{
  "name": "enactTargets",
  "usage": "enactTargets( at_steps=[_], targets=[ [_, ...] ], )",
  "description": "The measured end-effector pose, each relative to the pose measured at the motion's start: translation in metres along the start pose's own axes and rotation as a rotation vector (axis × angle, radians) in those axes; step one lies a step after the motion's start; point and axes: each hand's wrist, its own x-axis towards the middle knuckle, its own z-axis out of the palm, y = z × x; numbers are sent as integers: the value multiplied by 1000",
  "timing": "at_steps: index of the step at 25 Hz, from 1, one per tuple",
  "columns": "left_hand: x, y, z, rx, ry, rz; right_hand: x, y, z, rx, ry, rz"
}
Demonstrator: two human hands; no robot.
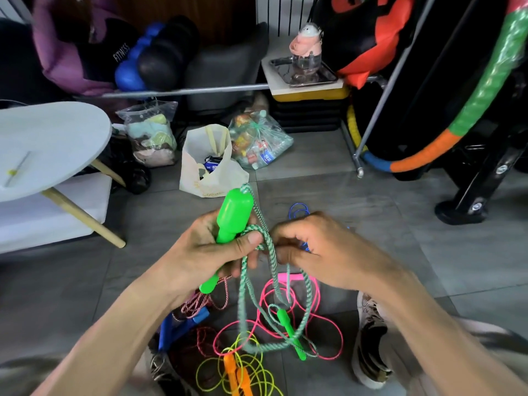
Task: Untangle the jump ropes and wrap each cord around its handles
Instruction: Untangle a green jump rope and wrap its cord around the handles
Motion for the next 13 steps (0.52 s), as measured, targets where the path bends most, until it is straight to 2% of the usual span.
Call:
enactTargets(
  at_steps=[1,2,3,4,5,6,7,8,9,11,12,13],
  targets=[
    [-1,1,-3,-47,-28,6,-2,5,-4,55,70,56],
    [-2,2,-7,-92,-67,16,-5,14,-11,76,226,124],
    [-3,4,-11,-128,-105,23,-8,27,-22,86,451,218],
    [-5,6,-16,-146,-136,24,-12,42,-38,63,680,356],
    [-7,8,-20,-150,-151,24,-18,55,-55,-16,842,523],
    [-9,9,-22,-143,-148,24,-24,63,-68,-127,913,681],
    [-10,9,-22,-132,-133,24,-27,69,-74,-239,896,744],
    [-11,9,-21,-120,-121,25,-27,67,-73,-299,825,677],
    [-10,8,-19,-105,-121,26,-24,61,-64,-262,724,488],
    [-8,5,-12,-68,-145,28,-15,23,-29,139,342,199],
    [-6,3,-8,-50,-152,25,-12,6,-12,322,140,130],
    [-5,2,-5,-33,-149,19,-9,-3,3,422,13,95]
  ],
)
